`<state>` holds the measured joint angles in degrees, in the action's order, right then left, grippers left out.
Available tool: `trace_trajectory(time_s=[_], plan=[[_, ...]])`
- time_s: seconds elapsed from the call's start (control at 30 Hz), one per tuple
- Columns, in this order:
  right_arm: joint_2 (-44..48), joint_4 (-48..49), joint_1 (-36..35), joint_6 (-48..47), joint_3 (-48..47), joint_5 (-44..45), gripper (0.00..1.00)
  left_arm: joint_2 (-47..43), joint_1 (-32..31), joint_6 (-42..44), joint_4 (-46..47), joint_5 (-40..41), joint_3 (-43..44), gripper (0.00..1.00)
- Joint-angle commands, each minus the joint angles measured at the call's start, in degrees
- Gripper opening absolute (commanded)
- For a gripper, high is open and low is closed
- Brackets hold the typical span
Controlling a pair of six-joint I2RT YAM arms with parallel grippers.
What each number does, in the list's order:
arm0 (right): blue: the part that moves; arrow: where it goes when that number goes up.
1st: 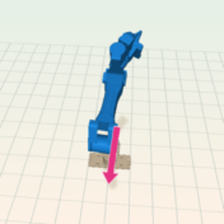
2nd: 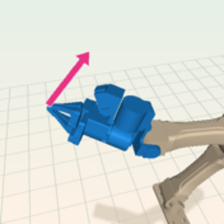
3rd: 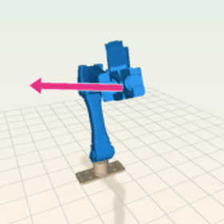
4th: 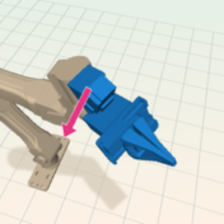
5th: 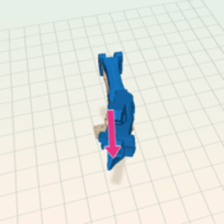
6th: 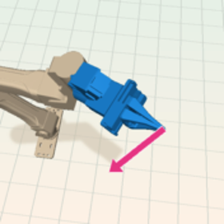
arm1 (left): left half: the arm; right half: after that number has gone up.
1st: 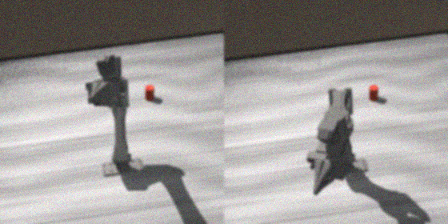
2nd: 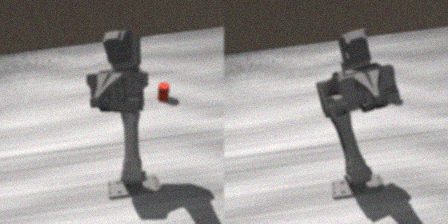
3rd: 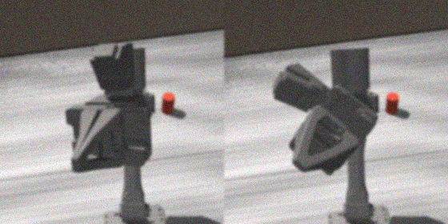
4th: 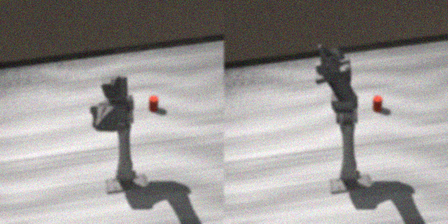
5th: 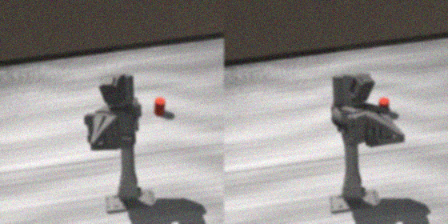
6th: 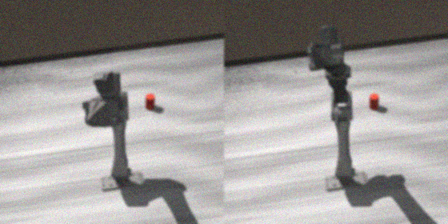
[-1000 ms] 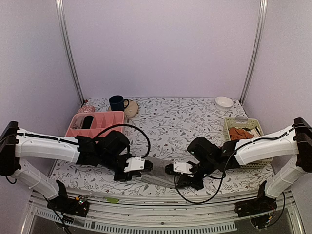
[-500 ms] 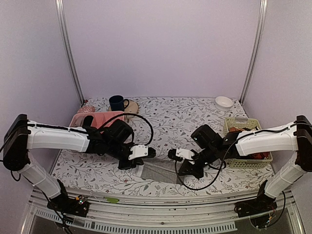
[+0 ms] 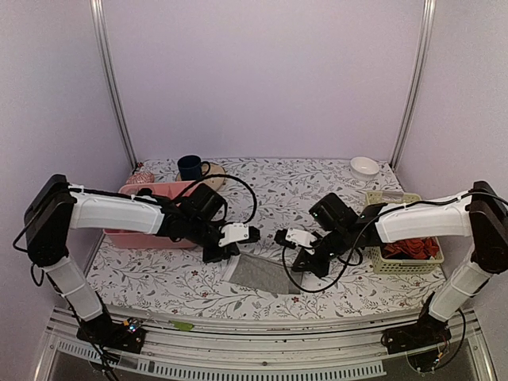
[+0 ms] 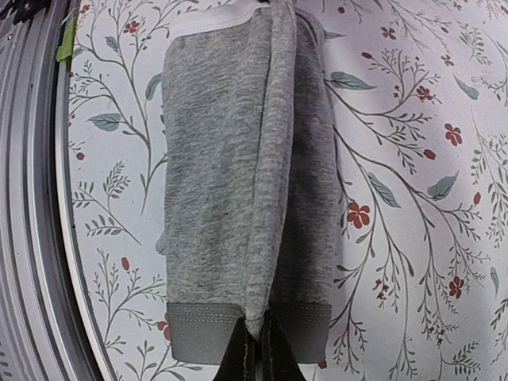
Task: Roll the underwear
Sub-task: Fold the underwear at the center of the board.
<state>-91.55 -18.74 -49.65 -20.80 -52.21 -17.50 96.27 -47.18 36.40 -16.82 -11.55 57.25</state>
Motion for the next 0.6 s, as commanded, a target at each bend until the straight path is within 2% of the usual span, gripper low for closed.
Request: trace_trajectory(time_s=[0.0, 0.3, 0.47, 0.53, 0.57], plan=[[-2.6, -0.4, 1.9, -0.1, -2.3, 1.1, 0.00, 2.7, 2.0, 1.2, 0.3, -0.8, 2.2, 0.00], [-9.1, -1.6, 2.1, -0.1, -6.0, 1.1, 0.00, 7.0, 2.9, 0.9, 0.5, -0.4, 3.0, 0.00], [-9.7, -2.4, 2.2, 0.3, -6.5, 2.2, 0.00, 8.1, 2.9, 0.2, 0.9, 0.9, 4.0, 0.00], [-9.0, -2.8, 2.1, 0.5, -6.7, 2.6, 0.04, 7.7, 2.9, -0.2, 1.0, 1.3, 3.9, 0.00], [-8.4, -3.0, 2.2, 0.7, -6.7, 2.9, 0.07, 7.4, 2.9, -0.6, 1.1, 1.7, 3.9, 0.03]])
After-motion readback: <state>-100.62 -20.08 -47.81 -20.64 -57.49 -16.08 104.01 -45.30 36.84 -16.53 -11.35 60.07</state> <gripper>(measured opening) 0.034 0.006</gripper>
